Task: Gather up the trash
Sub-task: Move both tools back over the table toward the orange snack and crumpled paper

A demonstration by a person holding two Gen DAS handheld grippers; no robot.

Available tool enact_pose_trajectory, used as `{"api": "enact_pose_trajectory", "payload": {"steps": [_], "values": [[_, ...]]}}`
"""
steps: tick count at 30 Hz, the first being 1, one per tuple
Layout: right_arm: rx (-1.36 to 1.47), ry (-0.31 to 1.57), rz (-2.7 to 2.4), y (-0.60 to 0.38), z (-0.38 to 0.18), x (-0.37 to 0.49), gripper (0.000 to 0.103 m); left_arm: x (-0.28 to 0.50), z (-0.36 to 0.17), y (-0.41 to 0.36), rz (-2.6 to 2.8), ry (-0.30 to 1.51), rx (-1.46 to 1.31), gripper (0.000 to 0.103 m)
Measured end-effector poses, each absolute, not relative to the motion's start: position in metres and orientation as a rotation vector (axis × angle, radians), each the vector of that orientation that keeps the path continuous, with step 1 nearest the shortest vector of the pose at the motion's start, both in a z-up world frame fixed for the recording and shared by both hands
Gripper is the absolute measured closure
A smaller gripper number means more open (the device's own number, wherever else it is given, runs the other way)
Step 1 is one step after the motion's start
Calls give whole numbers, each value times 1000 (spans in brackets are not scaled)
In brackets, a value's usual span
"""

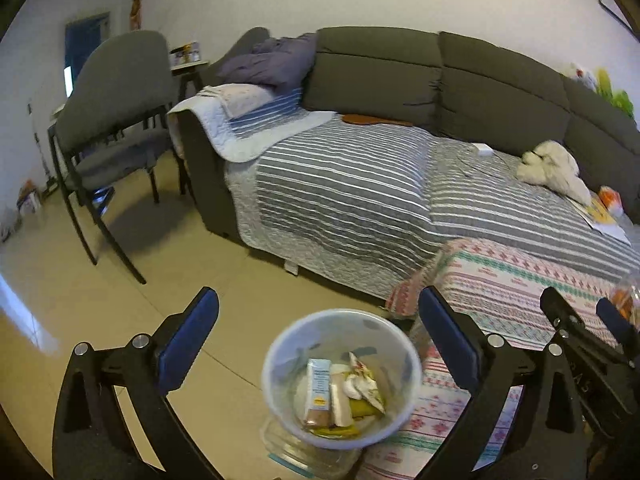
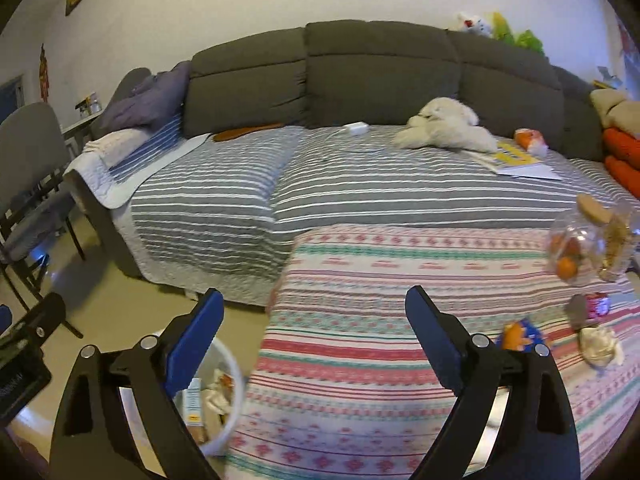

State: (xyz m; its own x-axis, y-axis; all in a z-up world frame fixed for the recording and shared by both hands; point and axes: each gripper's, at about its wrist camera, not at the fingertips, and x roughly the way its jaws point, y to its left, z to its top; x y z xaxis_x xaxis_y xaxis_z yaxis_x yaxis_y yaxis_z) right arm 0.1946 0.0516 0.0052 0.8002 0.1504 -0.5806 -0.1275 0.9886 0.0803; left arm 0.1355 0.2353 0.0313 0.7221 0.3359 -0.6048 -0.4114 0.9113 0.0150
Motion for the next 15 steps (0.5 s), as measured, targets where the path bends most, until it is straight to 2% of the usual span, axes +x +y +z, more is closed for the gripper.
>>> {"api": "enact_pose_trajectory", "payload": {"steps": [15], "values": [[40, 611, -5, -59, 8, 189, 14, 160, 27, 133, 253, 661, -66, 7]]}}
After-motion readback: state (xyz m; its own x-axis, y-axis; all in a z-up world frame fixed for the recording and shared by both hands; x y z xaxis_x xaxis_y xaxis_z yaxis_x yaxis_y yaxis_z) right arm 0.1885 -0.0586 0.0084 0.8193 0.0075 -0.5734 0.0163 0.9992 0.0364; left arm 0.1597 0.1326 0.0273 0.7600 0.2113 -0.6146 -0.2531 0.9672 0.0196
